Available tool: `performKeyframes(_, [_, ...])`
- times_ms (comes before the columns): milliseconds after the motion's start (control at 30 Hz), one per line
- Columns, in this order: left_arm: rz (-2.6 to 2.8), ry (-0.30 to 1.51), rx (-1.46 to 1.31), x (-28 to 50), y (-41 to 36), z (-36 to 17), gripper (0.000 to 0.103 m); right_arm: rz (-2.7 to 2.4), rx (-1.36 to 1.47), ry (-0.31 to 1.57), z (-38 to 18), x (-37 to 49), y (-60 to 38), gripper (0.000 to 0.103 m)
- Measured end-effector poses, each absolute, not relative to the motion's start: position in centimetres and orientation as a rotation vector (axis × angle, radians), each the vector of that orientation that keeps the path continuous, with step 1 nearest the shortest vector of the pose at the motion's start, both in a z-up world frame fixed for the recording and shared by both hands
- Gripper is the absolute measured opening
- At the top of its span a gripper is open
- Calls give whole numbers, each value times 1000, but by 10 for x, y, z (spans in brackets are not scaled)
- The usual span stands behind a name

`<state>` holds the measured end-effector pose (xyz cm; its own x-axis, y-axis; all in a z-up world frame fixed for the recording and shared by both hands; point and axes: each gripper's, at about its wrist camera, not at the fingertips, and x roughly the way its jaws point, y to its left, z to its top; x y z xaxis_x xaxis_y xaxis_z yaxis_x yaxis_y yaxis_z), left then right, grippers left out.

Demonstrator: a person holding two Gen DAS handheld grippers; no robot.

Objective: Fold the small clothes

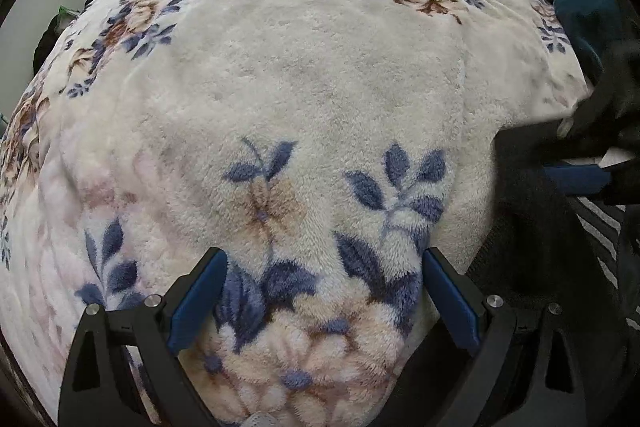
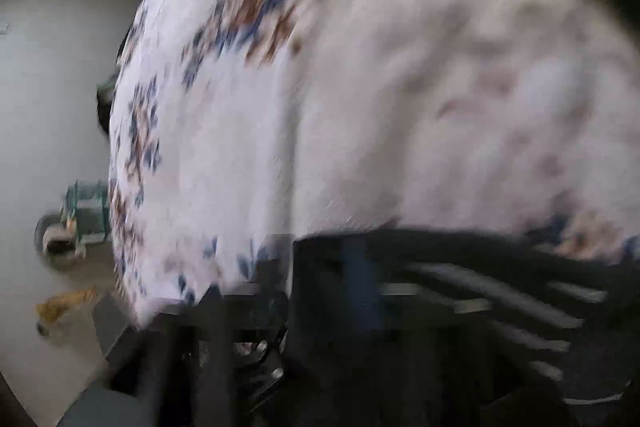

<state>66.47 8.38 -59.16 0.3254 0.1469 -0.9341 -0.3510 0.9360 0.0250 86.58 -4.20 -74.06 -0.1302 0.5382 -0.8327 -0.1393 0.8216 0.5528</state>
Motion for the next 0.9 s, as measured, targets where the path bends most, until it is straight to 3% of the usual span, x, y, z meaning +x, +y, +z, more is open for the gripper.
performKeyframes(67, [331, 1197, -191, 665, 83, -592, 98, 599, 199, 1616, -747, 861, -22, 59])
performKeyframes(133, [331, 1195, -192, 664, 83, -592, 98, 584, 156, 1587, -746, 857, -15, 18])
performKeyframes(167, [331, 1197, -191, 664, 83, -592, 98, 595, 154, 1555, -742, 855, -13, 5])
performKeyframes(433, [331, 1195, -175, 662, 78, -593, 98, 471, 136, 1431, -718, 857, -49, 5])
performKeyframes(533, [328, 1191, -156, 661, 75, -586, 98, 450, 194, 1487, -731, 866, -59, 9])
performKeyframes(600, [324, 1175, -146, 657, 74, -577, 98, 447, 247, 1491, -729, 867, -70, 40])
performKeyframes(667, [315, 1151, -133, 654, 70, -566, 98, 427, 345, 1424, -712, 858, -93, 62])
performKeyframes(900, [213, 1087, -59, 631, 24, -521, 98, 214, 509, 1304, -679, 760, -188, 64])
